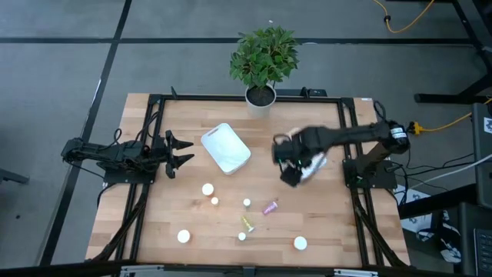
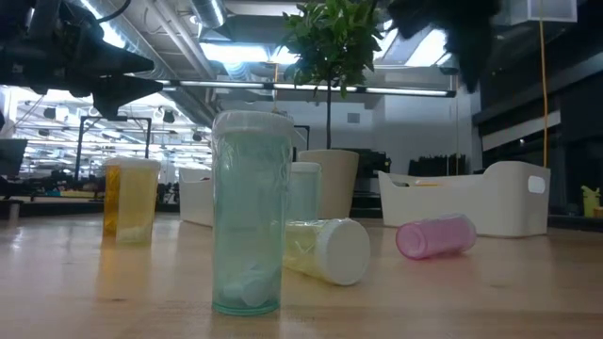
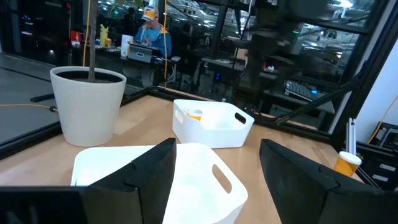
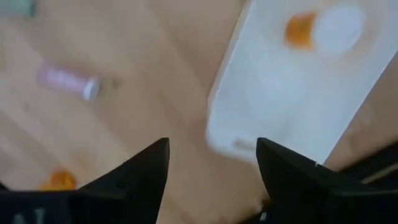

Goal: Pick and place medicine bottles into bin by pill shape (circle, oval)
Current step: Put the top left orange pill bottle into the right white bin

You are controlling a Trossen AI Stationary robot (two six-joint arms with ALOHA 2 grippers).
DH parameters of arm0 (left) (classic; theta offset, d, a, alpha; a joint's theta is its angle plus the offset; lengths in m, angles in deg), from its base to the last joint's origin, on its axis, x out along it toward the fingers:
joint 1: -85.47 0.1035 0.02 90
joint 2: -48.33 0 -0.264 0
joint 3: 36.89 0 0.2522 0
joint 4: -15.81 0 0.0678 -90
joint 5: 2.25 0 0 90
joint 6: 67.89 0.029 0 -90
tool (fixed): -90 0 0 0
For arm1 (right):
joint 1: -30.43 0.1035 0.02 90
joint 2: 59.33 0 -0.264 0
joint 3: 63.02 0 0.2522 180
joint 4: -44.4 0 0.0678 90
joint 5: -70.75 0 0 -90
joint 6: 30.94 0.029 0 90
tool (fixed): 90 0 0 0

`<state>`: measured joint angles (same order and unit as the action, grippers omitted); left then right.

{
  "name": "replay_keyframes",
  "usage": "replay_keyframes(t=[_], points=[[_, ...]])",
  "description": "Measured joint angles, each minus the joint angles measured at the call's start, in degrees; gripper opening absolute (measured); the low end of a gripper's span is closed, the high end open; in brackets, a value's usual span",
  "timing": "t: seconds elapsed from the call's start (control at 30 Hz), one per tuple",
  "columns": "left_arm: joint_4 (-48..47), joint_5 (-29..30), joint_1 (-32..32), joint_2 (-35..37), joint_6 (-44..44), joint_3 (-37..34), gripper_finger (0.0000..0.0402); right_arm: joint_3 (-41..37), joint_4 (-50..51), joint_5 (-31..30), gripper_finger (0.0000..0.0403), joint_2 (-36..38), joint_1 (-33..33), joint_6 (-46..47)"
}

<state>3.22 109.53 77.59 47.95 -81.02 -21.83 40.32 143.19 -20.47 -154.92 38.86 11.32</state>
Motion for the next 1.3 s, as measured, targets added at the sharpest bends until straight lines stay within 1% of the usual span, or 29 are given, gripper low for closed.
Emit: replay_keyframes(t=[0.1,0.17,0.27,0.37,0.43,0.57,0.67,0.77,0.87,1.03,1.1,1.2,1.3], points=[[-0.04,-1.23,-0.04,0.02,-1.81,0.00,0.0225,0.00,1.73,0.07,0.0243,0.00,6.73,5.53],[-0.35,-4.85,-0.04,0.02,-4.46,0.00,0.0225,0.00,1.76,1.20,0.0243,0.00,11.33,9.81],[-0.94,-10.57,-0.04,0.01,-4.88,0.00,0.0225,0.00,1.61,3.38,0.0243,0.00,18.27,17.61],[-2.37,-13.02,-0.40,-0.81,-7.19,0.35,0.0224,0.00,0.78,3.41,0.0243,0.00,24.33,26.49],[-6.45,-12.84,-1.17,-2.50,-7.82,1.82,0.0222,0.00,0.04,2.92,0.0243,0.00,27.76,32.43],[-15.92,-8.02,-2.74,-8.30,-12.06,7.03,0.0212,0.00,-0.58,2.45,0.0243,0.00,32.79,41.88],[-20.22,-7.56,-4.13,-14.57,-16.55,10.19,0.0206,0.00,-0.93,0.83,0.0243,0.00,34.72,46.31],[-20.23,-8.88,-6.06,-21.78,-17.82,11.95,0.0202,0.00,-1.18,-0.42,0.0243,0.00,35.37,48.99],[-20.26,-10.59,-8.65,-30.13,-17.93,13.37,0.0199,0.00,-1.48,-1.27,0.0243,0.00,35.40,48.96],[-20.10,-10.56,-13.06,-42.19,-16.83,15.77,0.0197,0.00,-1.48,-1.44,0.0243,0.00,35.36,48.91],[-19.28,-10.48,-14.50,-46.23,-16.85,16.38,0.0197,0.00,-1.48,-1.46,0.0243,0.00,35.38,48.85],[-15.17,-9.64,-16.19,-51.85,-18.15,16.77,0.0197,0.00,-1.47,-2.13,0.0243,0.00,35.38,48.78],[-10.21,-6.72,-17.60,-56.59,-18.17,16.77,0.0197,0.00,-1.48,-2.36,0.0243,-0.02,35.38,48.72]])
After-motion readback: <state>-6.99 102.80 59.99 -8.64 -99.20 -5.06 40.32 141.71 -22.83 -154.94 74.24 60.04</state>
